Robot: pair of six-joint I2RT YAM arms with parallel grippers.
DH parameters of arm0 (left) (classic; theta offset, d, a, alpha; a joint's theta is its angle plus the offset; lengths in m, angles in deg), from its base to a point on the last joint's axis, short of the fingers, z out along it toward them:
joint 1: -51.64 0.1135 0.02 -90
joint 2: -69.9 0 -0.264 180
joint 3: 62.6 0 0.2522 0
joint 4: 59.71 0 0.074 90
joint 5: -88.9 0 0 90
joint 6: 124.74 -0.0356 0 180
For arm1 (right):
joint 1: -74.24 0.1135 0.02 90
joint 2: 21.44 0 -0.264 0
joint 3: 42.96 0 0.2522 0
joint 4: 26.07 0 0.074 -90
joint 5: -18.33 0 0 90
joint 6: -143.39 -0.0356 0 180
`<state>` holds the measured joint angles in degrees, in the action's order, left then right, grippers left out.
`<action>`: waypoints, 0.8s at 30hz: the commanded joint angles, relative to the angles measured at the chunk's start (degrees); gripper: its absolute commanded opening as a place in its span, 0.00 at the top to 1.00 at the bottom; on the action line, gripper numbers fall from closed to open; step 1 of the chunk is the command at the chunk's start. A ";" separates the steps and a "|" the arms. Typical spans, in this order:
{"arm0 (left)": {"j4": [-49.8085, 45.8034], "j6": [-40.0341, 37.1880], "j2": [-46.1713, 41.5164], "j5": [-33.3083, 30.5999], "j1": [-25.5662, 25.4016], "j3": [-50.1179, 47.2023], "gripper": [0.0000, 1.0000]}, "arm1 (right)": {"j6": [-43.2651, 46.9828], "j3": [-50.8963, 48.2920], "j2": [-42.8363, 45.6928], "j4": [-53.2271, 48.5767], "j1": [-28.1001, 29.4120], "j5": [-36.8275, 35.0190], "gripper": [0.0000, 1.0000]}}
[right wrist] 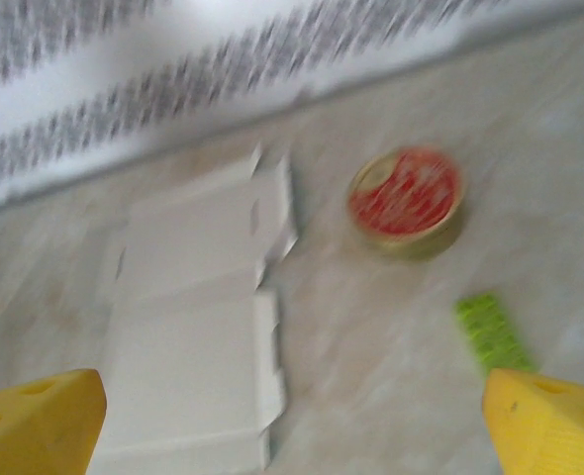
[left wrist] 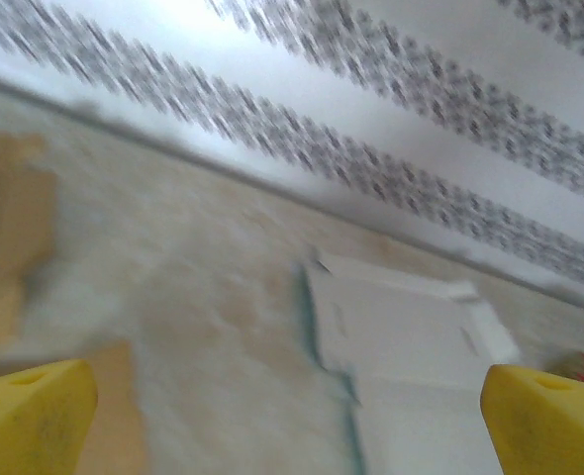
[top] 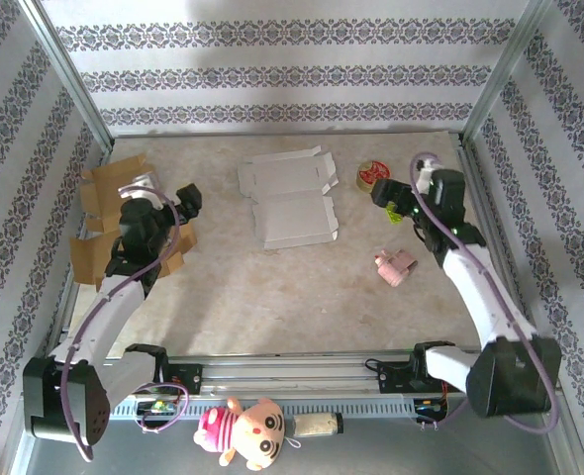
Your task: Fold the paper box
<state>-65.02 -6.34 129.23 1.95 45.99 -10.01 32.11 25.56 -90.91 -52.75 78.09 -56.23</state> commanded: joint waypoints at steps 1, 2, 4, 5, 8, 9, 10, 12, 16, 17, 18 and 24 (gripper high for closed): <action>-18.40 9.83 2.79 6.69 -5.17 5.53 0.00 | 1.29 9.98 -8.48 -20.73 3.82 9.06 0.03; -20.16 9.82 4.26 7.31 -7.80 7.55 0.00 | 2.41 12.73 -11.72 -22.70 4.99 8.87 0.03; -23.82 10.55 7.32 7.15 -12.89 11.24 0.00 | 3.87 18.52 -17.77 -25.87 7.15 7.06 0.03; -25.46 11.20 9.23 7.30 -15.27 13.00 0.00 | 4.59 21.66 -21.07 -27.08 8.13 5.90 0.02; -28.80 13.13 14.23 8.73 -20.17 17.44 0.00 | 4.58 29.20 -30.83 -25.57 9.57 1.31 0.03; -29.29 13.28 15.49 8.99 -21.34 18.33 0.00 | 4.74 32.19 -34.11 -24.95 9.52 0.32 0.03; -29.89 13.53 16.40 8.79 -22.25 18.99 0.00 | 4.93 35.64 -37.54 -24.58 9.54 -1.19 0.03; -31.05 13.95 17.30 8.71 -23.31 19.66 0.00 | 5.52 42.39 -43.79 -23.66 9.51 -4.25 0.03; -32.65 12.36 17.28 11.18 -24.10 19.64 0.00 | 3.58 58.45 -57.96 -24.11 8.82 -4.98 0.04; -33.15 11.97 17.02 11.47 -24.09 19.60 0.00 | 3.23 63.08 -61.24 -25.04 8.77 -4.57 0.05; -33.66 11.66 16.64 11.66 -24.19 19.32 0.00 | 3.07 67.43 -64.85 -26.40 8.66 -4.09 0.07; -35.38 11.88 12.72 9.50 -24.17 17.35 0.00 | 2.14 94.51 -83.22 -37.09 7.66 -0.41 0.23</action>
<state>-97.48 5.80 144.84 12.36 22.71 7.94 35.13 111.66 -169.20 -81.98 86.49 -58.70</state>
